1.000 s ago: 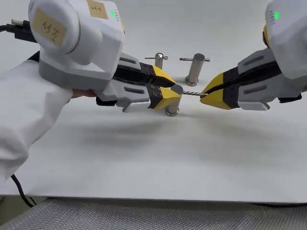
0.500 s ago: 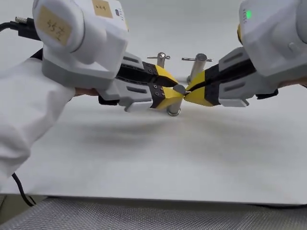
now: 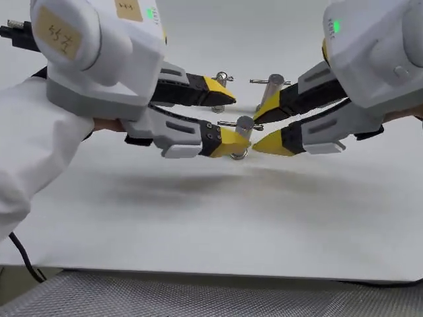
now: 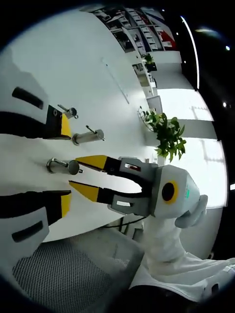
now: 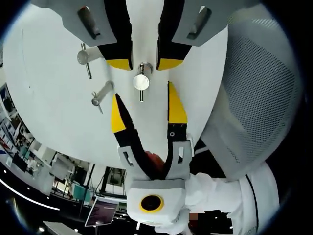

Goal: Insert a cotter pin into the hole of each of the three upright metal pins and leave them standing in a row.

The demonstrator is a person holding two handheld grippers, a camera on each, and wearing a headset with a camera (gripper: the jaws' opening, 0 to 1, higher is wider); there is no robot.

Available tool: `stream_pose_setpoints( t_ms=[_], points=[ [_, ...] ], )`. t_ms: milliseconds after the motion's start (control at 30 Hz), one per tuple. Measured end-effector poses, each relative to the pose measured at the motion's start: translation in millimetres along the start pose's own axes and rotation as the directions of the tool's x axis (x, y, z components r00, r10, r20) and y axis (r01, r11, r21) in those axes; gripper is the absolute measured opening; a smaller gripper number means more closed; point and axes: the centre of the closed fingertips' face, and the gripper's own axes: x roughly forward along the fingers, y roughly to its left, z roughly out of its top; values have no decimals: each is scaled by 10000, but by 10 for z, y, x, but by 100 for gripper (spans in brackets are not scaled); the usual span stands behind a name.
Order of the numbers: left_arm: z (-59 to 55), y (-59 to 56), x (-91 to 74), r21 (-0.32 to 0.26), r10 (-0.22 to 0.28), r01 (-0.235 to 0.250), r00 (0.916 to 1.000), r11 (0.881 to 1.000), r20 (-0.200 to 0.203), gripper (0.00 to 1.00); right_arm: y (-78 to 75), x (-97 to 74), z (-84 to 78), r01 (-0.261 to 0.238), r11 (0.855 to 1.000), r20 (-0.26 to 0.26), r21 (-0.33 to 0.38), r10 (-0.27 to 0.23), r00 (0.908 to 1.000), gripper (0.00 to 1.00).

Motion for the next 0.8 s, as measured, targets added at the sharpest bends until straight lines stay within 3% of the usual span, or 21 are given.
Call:
stream_pose_setpoints(
  t_ms=[33,133,200,233,367,467,567,800],
  points=[
    [-40,-36,-31,-280,-173,174,9998,9995,31,44,5,-6,2,-10,10000,54,50,9,10000,14],
    [-126,-53,-93,-358,-90,92,10000,9993,32,57,10,-7,5,16,9997,152,264,-20,9999,15],
    [-216,-34,-129,-556,203,-208,9998,9982,-89,68,24,-5,13,16,9994,201,338,-23,9998,16],
    [-303,18,-151,-825,638,-652,9978,9945,-188,76,29,-2,9,-1,9993,206,375,-7,9998,16],
    [-437,-2,-208,-1101,733,-762,9969,9910,-298,82,31,19,3,17,9987,159,515,-25,9999,16],
    [-503,27,-248,-1283,1177,-1258,9907,9837,-689,99,28,33,34,40,9979,274,646,-57,9996,16],
    [-537,3,-271,-1331,1227,-1325,9893,9822,-792,99,11,52,56,29,9972,376,748,-57,9993,16],
    [-533,-61,-305,-1639,1283,-1367,9898,9770,-613,99,27,135,100,-53,9972,353,745,27,9994,14]
  ],
)
